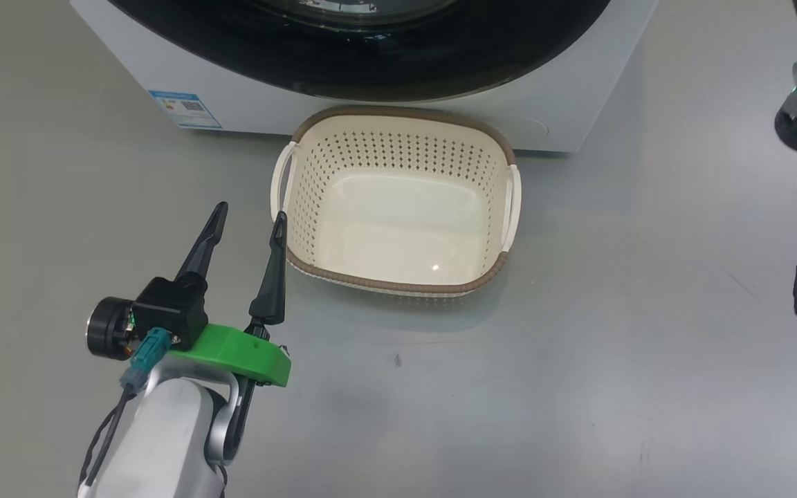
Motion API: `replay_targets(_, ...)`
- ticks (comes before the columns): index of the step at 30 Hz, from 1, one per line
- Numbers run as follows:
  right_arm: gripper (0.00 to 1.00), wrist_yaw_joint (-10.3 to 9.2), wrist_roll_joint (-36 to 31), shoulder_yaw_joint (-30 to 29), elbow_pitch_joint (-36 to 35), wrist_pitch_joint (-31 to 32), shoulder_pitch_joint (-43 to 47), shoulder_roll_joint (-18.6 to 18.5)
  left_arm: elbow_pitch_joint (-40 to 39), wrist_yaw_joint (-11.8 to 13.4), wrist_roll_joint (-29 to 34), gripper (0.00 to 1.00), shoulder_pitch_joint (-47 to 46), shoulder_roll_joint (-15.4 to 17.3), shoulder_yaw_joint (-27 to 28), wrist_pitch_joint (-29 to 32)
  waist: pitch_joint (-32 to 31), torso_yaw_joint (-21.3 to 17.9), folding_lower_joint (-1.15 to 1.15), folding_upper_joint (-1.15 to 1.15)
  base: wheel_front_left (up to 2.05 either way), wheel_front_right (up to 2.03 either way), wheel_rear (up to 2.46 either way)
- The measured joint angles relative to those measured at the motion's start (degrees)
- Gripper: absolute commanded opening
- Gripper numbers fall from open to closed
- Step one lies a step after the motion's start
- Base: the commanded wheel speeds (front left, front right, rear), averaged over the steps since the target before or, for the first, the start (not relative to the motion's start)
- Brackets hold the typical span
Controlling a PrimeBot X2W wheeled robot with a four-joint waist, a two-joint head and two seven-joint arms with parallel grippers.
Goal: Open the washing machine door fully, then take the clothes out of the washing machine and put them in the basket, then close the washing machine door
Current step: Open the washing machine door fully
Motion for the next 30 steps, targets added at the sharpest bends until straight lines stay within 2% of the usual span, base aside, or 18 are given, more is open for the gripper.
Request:
replay_targets(3, 0.00, -0.30, 0.01, 0.09, 0.31, 0.83, -1.62, -0.85, -0.05, -0.42, 0.00, 1.00, -0.27, -0.05, -0.19, 0.00, 0.83, 0.74, 0.00, 0.00, 0.00, 0.00, 0.00)
replay_targets(9, 0.00, -2.70, -0.08, 1.35, 1.36, 3.68, -5.91, -2.94, -0.67, -0.51, 0.08, 1.00, -1.35, -0.27, -0.91, 0.00, 3.37, 2.94, 0.00, 0.00, 0.00, 0.00, 0.00)
replay_targets(15, 0.00, -3.78, -0.47, 2.65, 2.35, 6.24, -10.29, -4.70, -1.00, -0.99, 0.08, 1.00, -2.83, -0.63, -1.89, 0.00, 6.05, 4.91, 0.00, 0.00, 0.00, 0.00, 0.00)
replay_targets(20, 0.00, -4.26, -1.00, 3.07, 3.82, 7.61, -12.40, -6.76, -1.37, -1.45, 0.08, 1.00, -4.08, -0.93, -2.66, 0.00, 7.93, 6.80, 0.01, 0.00, 0.00, 0.00, 0.00)
replay_targets(30, 0.00, -4.30, -1.66, 4.33, 5.76, 9.57, -16.45, -7.94, -1.68, -1.51, 0.08, 1.00, -5.26, -1.23, -3.31, 0.00, 10.91, 9.98, 0.00, 0.00, 0.00, 0.00, 0.00)
